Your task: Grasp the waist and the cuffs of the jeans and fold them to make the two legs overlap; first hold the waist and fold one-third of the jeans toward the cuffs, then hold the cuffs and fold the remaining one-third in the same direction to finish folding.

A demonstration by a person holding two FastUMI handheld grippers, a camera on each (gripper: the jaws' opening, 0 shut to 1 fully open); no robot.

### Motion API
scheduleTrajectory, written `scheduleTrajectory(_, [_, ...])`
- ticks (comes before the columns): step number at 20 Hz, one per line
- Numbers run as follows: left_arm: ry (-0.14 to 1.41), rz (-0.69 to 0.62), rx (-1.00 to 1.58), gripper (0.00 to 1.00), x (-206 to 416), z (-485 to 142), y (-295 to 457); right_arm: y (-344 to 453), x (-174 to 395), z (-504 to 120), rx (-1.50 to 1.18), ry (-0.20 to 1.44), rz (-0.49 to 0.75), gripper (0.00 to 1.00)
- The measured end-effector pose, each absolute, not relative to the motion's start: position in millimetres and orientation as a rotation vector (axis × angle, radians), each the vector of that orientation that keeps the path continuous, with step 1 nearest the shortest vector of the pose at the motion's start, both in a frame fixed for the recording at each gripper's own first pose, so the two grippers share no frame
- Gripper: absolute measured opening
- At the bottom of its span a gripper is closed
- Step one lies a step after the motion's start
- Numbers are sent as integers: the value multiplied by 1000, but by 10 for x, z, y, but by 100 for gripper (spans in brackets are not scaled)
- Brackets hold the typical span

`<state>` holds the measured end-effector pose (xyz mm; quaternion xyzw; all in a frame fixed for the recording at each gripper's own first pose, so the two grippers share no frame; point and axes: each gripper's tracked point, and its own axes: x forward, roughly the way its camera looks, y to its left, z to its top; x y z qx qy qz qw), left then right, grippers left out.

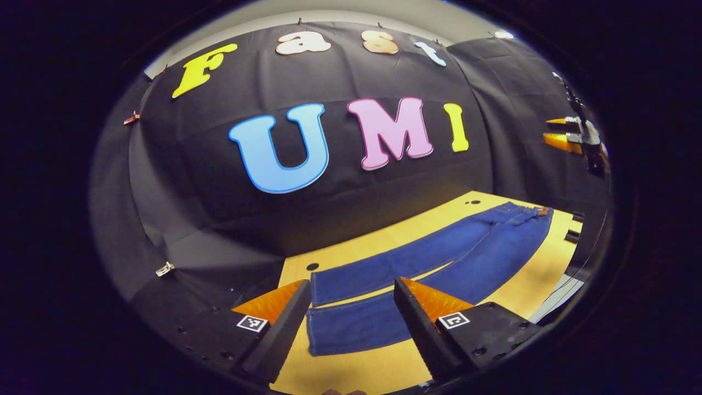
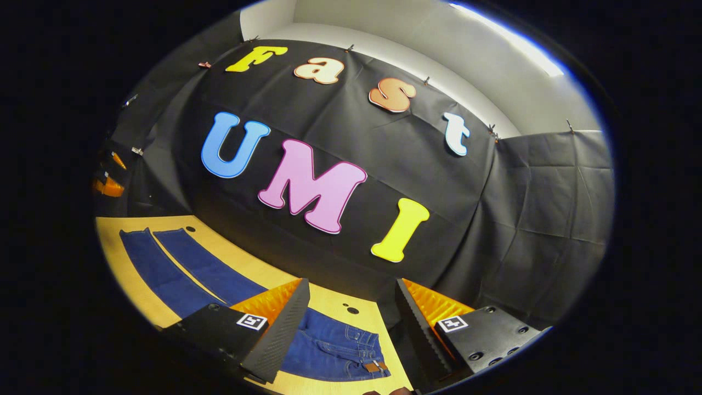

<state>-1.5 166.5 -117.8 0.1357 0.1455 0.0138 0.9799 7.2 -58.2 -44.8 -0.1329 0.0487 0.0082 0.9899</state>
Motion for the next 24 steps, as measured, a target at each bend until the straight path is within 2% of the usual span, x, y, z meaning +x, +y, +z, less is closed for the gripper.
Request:
scheduleTrajectory(4, [395, -49, 482, 97, 47, -1711, 2116, -793, 209, -590, -295, 144, -7, 96])
scheduleTrajectory(13, [690, -424, 1003, 97, 153, -2964, 2536, -1345, 572, -1585, -246, 383, -121, 96])
scheduleTrajectory(17, [753, -531, 1108, 97, 206, -3213, 2591, -1632, 586, -2027, -242, 494, -200, 96])
scheduleTrajectory(21, [819, -657, 1213, 97, 228, -3629, 2676, -1734, 630, -2158, -295, 536, -195, 96])
scheduleTrajectory(23, [770, -689, 1289, 97, 294, -3560, 2601, -1709, 648, -2190, -310, 542, -180, 96])
scheduleTrajectory(24, [756, -676, 1301, 90, 367, -3571, 2600, -1696, 634, -2215, -325, 549, -170, 96])
